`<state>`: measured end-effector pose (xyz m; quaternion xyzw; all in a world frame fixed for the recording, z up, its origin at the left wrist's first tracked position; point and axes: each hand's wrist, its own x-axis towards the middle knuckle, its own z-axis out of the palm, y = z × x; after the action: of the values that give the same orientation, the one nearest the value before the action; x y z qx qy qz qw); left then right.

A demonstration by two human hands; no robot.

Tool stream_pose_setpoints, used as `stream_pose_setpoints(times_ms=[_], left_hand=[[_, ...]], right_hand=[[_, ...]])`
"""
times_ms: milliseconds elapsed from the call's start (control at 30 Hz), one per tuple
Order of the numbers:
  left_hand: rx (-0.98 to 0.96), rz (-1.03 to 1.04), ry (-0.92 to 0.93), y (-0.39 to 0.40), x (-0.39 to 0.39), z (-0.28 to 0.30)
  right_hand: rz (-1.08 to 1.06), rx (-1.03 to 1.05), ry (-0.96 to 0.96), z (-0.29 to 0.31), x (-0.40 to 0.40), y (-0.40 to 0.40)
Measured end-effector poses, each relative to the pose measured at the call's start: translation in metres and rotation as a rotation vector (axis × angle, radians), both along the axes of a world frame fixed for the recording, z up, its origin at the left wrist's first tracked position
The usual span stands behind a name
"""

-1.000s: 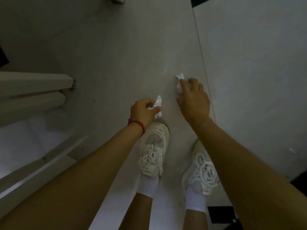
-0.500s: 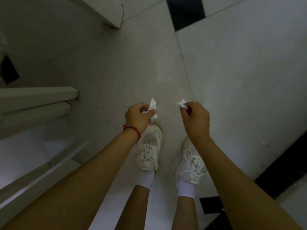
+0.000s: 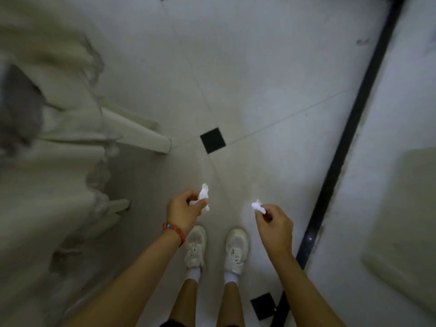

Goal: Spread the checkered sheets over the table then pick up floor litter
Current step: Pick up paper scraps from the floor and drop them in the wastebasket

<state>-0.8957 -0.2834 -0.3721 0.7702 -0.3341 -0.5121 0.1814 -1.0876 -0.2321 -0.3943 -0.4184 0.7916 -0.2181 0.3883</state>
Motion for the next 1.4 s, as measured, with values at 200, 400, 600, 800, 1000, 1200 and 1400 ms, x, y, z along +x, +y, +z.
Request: stream_pose_setpoints(times_ms=[200, 400, 600, 800, 1000, 1200, 1400], left_hand=[[-0.120, -0.125, -0.043, -0.024, -0.016, 0.138], [-0.212, -0.113, -0.054, -0.041, -0.022, 0.237], [-0.193, -0.245, -0.092, -0.072, -0.005, 0.268], [-0.187, -0.189, -0.051, -0.166, 0.008, 0.280], [-0.178, -0.145, 0.022, -0.289, 0.026, 0.301], [-0.271, -0.065, -0.017, -0.418, 0.032, 0.318], [-0.264, 0.124, -0.045, -0.500, 0.021, 0.311]], right_hand=[[-0.109, -0.093, -0.057, 0.132, -0.024, -0.015], [-0.173, -0.148, -0.104, 0.234, -0.039, -0.026], [-0.103, -0.146, -0.097, 0.262, -0.052, -0.065], [-0.080, -0.165, -0.009, 0.283, -0.067, -0.177], [-0.114, -0.158, -0.046, 0.297, -0.085, -0.290], [-0.074, -0.114, -0.071, 0.306, -0.093, -0.403], [0.104, -0.114, -0.094, 0.304, -0.108, -0.540]])
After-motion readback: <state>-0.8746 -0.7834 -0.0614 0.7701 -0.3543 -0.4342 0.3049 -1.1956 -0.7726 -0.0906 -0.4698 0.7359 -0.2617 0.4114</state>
